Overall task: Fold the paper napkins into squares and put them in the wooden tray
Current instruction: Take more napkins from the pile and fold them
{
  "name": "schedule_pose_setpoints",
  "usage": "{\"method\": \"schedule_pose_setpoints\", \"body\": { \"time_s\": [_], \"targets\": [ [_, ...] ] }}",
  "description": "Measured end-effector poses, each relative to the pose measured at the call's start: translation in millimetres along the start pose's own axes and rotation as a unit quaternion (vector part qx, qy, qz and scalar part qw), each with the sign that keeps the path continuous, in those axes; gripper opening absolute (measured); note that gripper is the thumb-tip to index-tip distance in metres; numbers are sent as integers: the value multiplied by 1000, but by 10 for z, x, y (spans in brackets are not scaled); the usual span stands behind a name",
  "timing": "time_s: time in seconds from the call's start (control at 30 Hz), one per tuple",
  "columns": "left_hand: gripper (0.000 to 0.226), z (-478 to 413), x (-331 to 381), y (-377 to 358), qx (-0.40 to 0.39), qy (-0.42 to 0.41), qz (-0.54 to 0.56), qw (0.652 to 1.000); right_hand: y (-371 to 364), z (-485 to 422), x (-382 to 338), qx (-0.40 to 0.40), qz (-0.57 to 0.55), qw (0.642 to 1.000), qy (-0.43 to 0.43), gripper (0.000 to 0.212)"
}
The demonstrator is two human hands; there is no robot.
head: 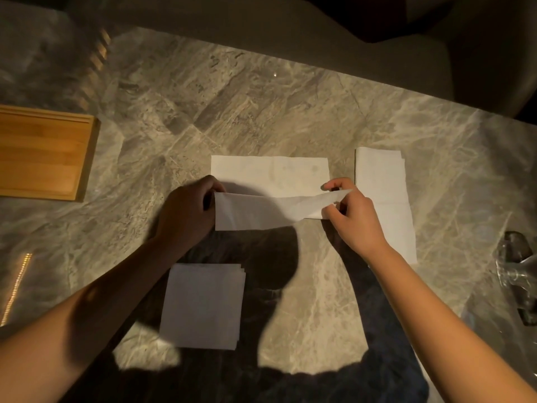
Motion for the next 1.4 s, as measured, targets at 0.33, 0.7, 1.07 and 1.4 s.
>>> {"method": "schedule_pose_setpoints", "body": {
  "time_s": [0.33,0.7,1.07,1.4],
  "targets": [
    [35,-68,123,3,12,2,-89,996,-59,-96,-3,33,68,996,-40,33],
    [27,-56,90,27,32,17,-117,992,-125,-126,48,71,79,993,-47,49],
    [19,-127,-55,-21,105,20,-122,987,-163,-44,-4,96,38,995,-5,50],
    [24,-182,253,43,144,-7,-34,989,-306,85,-155,104,-33,993,-54,44]
  ]
}}
Point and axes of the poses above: each hand's wrist, its own z-axis away from the middle knuckle, its own y-axis out of the back of the hand, x = y × z, the point moved 2 cm from there along -z, towards the middle knuckle, and after that the axes turned 2 degrees about y, right-handed, at the moved point
